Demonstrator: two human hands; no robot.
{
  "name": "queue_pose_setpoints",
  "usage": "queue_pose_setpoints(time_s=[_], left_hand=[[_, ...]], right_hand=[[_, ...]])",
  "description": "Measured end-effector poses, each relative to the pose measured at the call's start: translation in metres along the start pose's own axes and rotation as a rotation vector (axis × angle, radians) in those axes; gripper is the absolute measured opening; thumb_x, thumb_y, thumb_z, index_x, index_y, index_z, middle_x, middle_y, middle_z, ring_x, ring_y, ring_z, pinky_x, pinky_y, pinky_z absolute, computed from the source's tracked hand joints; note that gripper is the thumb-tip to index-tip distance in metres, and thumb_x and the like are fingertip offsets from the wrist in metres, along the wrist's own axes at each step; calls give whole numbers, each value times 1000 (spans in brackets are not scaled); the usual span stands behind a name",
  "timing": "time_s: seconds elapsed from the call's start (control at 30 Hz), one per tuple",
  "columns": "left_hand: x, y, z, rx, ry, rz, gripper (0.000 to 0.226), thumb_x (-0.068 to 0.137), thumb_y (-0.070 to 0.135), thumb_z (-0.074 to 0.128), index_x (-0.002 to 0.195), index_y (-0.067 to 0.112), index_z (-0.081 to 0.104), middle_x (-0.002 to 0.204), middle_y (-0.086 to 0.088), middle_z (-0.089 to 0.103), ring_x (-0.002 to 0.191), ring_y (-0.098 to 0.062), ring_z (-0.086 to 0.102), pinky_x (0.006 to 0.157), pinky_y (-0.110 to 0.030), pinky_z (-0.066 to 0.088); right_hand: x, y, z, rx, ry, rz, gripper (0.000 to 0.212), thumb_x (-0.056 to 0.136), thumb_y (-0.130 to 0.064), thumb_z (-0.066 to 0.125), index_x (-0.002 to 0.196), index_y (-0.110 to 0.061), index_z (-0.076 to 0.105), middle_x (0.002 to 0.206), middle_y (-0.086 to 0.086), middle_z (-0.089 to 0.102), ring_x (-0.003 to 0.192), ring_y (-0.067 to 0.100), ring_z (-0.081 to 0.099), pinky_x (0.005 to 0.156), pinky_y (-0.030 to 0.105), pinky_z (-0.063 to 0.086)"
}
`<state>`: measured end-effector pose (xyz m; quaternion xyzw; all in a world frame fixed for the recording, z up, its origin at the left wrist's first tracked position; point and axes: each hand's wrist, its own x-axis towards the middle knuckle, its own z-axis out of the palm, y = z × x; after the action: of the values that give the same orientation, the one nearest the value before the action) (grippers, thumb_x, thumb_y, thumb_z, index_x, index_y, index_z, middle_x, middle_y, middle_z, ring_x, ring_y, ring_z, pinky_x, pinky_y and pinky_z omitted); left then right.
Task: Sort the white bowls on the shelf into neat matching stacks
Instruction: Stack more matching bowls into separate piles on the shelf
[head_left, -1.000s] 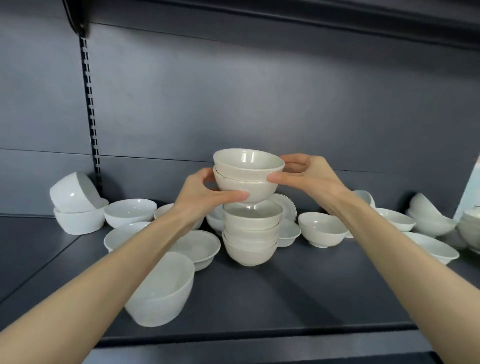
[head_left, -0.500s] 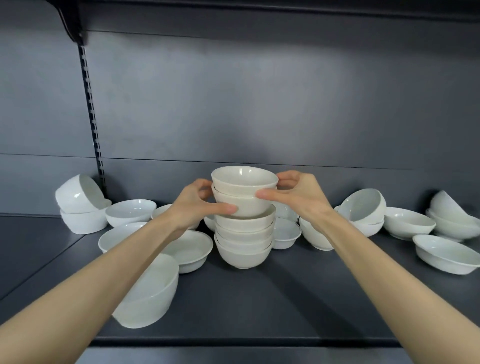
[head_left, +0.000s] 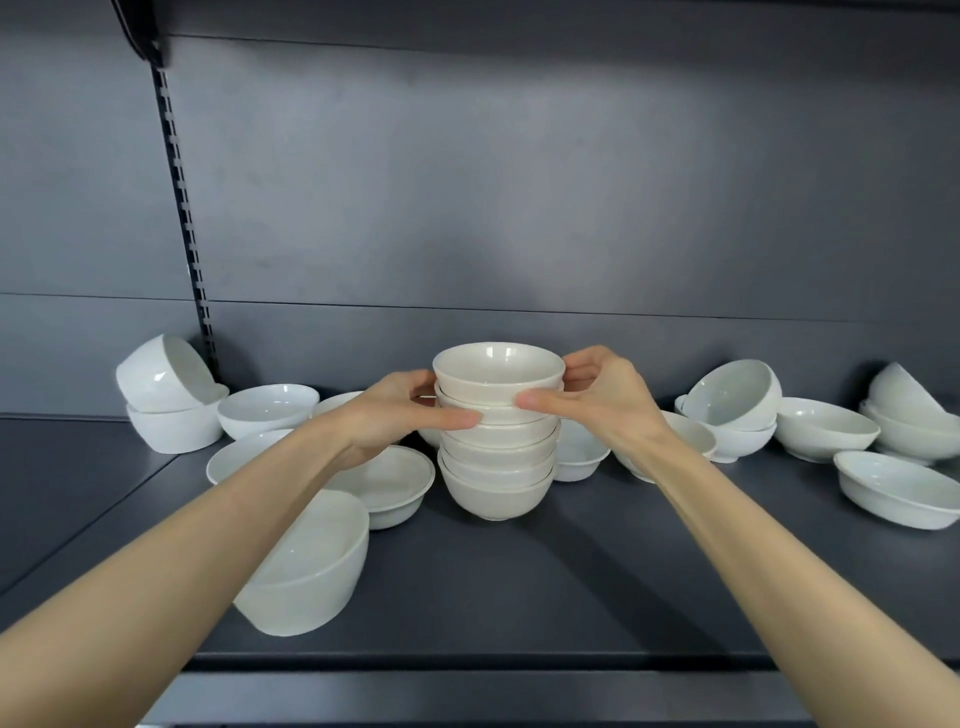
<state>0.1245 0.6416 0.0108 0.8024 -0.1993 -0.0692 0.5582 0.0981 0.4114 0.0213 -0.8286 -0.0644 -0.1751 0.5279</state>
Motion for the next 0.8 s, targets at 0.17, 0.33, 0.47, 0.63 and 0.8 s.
queue_pose_setpoints(time_s=[0.17, 0.33, 0.47, 0.63, 0.8], left_hand=[[-2, 1, 12, -42, 129, -35, 50, 73, 16, 81, 119, 16, 61, 115, 1, 68, 111, -12, 61, 96, -28, 48], [-5, -8, 32, -103, 367, -41, 83, 52, 35, 92, 123, 9, 54, 120, -1, 63, 111, -15, 60, 91, -27, 49], [-11, -10, 48, -146, 495, 33, 76, 66, 23, 86, 131, 9, 48, 128, 1, 56, 115, -13, 57, 83, -19, 47], [-13, -6, 60, -177, 511, 99, 56, 71, 15, 82, 120, 16, 55, 120, 2, 64, 112, -12, 60, 81, -17, 51], [-12, -9, 53, -229, 431, 97, 66, 61, 24, 82, 123, 20, 59, 118, -4, 68, 111, -19, 63, 92, -33, 51]], right_hand=[[9, 6, -10, 38, -168, 20, 71, 65, -42, 85, 123, -18, 52, 116, -8, 61, 103, 5, 60, 73, 16, 48], [17, 18, -21, 160, -396, 28, 83, 60, -55, 79, 132, -23, 54, 128, -10, 61, 117, 4, 58, 103, 33, 46], [19, 27, -24, 200, -408, -2, 51, 80, -33, 74, 128, -22, 59, 123, -8, 66, 115, 6, 60, 103, 33, 46], [17, 34, -18, 265, -310, -32, 46, 77, -24, 78, 121, -20, 64, 115, -8, 70, 106, 4, 64, 97, 30, 51], [15, 39, -10, 289, -185, -55, 66, 53, -45, 86, 113, -25, 68, 110, -11, 71, 107, 8, 65, 98, 42, 50]])
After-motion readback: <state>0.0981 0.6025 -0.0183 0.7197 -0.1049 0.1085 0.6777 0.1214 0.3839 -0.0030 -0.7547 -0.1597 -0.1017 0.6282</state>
